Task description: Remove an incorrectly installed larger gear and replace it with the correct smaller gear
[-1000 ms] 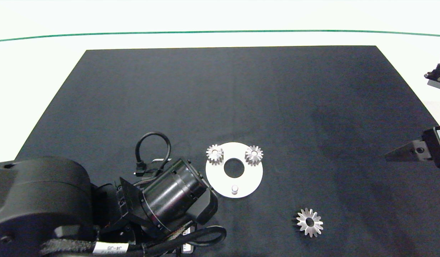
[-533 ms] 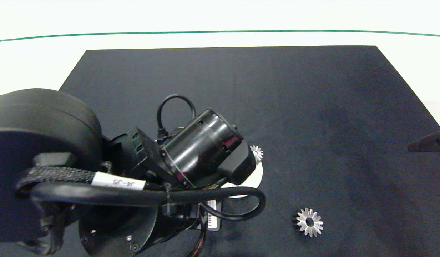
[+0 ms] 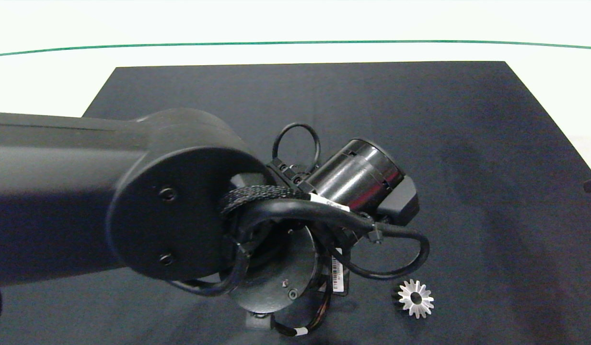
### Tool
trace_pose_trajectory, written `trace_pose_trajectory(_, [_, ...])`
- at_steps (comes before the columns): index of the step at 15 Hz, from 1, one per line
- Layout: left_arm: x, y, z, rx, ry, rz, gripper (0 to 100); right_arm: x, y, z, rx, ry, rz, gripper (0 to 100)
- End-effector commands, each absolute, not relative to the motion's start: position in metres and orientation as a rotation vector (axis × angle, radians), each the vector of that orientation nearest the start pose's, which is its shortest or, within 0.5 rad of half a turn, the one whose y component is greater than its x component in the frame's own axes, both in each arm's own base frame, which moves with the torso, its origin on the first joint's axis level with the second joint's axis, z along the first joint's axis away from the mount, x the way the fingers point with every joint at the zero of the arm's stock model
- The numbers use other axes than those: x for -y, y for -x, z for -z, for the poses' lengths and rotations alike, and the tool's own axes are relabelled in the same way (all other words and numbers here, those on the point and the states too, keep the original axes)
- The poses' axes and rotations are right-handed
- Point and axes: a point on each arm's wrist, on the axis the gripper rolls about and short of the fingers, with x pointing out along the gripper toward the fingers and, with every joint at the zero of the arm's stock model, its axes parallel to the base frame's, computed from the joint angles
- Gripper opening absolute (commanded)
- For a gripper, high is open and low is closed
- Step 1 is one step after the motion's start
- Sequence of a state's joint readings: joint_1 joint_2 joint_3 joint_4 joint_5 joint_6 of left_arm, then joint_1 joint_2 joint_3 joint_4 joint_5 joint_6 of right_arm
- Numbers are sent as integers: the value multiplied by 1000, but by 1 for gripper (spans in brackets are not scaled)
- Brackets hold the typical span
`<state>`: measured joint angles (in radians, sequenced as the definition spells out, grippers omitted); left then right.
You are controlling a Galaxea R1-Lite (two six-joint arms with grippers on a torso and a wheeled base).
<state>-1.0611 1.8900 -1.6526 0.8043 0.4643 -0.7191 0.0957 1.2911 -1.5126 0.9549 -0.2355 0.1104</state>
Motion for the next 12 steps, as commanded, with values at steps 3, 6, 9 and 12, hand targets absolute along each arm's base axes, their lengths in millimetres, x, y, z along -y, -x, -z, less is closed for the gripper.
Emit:
trace_pose_trajectory(3, [306, -186, -222, -886, -103, 232, 1, -4, -143, -334, -709, 6, 197, 91])
trace_pose_trajectory(6, [308, -190, -221, -883, -123, 237, 1, -4, -143, -334, -709, 5, 194, 91])
trace_pose_trajectory(9, [308, -192, -222, -877, -134, 244, 1, -4, -143, -334, -710, 11, 190, 91])
trace_pose_trajectory(12, [309, -194, -220, -877, -147, 244, 1, -4, -143, -334, -709, 8, 182, 91])
